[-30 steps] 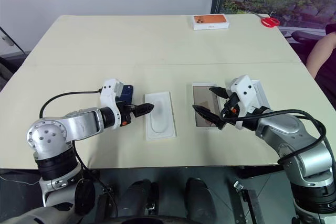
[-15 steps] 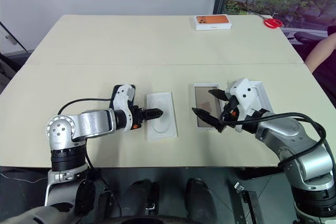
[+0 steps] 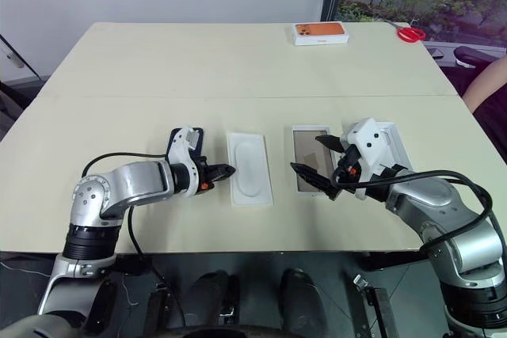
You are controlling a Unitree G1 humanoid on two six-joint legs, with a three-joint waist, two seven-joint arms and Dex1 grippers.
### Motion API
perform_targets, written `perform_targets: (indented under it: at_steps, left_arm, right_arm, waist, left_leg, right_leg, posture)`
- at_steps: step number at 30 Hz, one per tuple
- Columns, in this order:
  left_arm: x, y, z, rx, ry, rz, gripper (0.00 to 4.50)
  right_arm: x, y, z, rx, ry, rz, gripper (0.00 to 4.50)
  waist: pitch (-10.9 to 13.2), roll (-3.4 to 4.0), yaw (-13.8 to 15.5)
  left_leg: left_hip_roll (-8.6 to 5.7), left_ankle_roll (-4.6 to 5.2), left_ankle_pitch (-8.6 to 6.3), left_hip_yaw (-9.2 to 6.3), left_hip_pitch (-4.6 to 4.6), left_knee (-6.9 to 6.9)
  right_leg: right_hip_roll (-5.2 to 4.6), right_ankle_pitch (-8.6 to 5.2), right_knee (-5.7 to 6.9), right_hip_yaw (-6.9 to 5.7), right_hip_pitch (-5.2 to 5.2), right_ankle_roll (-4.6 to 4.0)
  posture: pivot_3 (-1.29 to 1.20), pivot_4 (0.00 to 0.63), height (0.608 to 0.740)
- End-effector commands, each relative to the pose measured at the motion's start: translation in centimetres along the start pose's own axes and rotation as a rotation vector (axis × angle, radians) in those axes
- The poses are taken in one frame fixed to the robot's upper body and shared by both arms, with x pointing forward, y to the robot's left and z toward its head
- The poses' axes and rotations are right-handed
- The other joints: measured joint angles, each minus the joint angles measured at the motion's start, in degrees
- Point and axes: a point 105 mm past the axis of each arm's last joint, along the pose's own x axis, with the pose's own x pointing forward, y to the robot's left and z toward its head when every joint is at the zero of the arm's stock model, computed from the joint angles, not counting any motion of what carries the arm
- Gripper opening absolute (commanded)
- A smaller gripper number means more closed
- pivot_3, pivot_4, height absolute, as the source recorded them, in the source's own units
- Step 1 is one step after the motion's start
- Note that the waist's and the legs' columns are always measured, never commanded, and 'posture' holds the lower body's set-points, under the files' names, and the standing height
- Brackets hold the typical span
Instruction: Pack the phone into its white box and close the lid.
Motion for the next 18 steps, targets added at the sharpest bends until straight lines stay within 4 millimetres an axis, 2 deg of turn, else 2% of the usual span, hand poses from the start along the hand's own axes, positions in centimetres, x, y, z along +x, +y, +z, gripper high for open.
perform_targets:
  at_steps: [1, 6, 11, 18]
  left_arm:
    - [-1.0, -1.5, 1.8, -0.043, -0.086, -0.101, 0.05]
    - [-0.6, -4.0, 2.6, -0.043, -0.089, -0.199, 0.05]
    - [2.3, -6.8, 0.7, 0.018, 0.068, -0.223, 0.05]
    - [5.0, -9.2, -0.6, 0.017, 0.200, -0.214, 0.05]
  right_arm:
    - [-0.7, -0.6, 1.7, -0.077, -0.036, -0.021, 4.50]
    - [-1.7, -2.4, 2.1, -0.115, -0.018, -0.087, 4.50]
    - [-3.3, -4.1, 1.6, -0.134, 0.025, -0.158, 4.50]
    - [-4.7, -4.5, 1.0, -0.146, 0.088, -0.197, 4.50]
  waist:
    - [0.00, 0.00, 0.03]
    - [0.00, -0.01, 0.76]
    - [0.00, -0.02, 1.68]
    - [0.01, -0.04, 1.34]
  left_leg:
    - [0.00, 0.00, 0.00, 0.01, 0.00, 0.00]
    - [-0.02, 0.20, -0.11, 0.00, 0.00, 0.02]
    - [-0.07, 0.24, -0.11, -0.04, 0.01, 0.05]
    - [-0.06, 0.28, -0.13, -0.02, 0.04, 0.06]
  right_leg:
    - [0.00, 0.00, 0.00, 0.00, 0.00, 0.00]
    - [0.13, 0.00, -0.03, -0.01, 0.05, 0.01]
    - [0.15, 0.00, -0.08, -0.03, 0.13, 0.02]
    - [0.17, 0.00, -0.10, -0.02, 0.16, 0.03]
  posture:
    - [0.00, 0.150, 0.740]
    - [0.00, 0.150, 0.740]
    - [0.00, 0.150, 0.740]
    - [0.00, 0.150, 0.740]
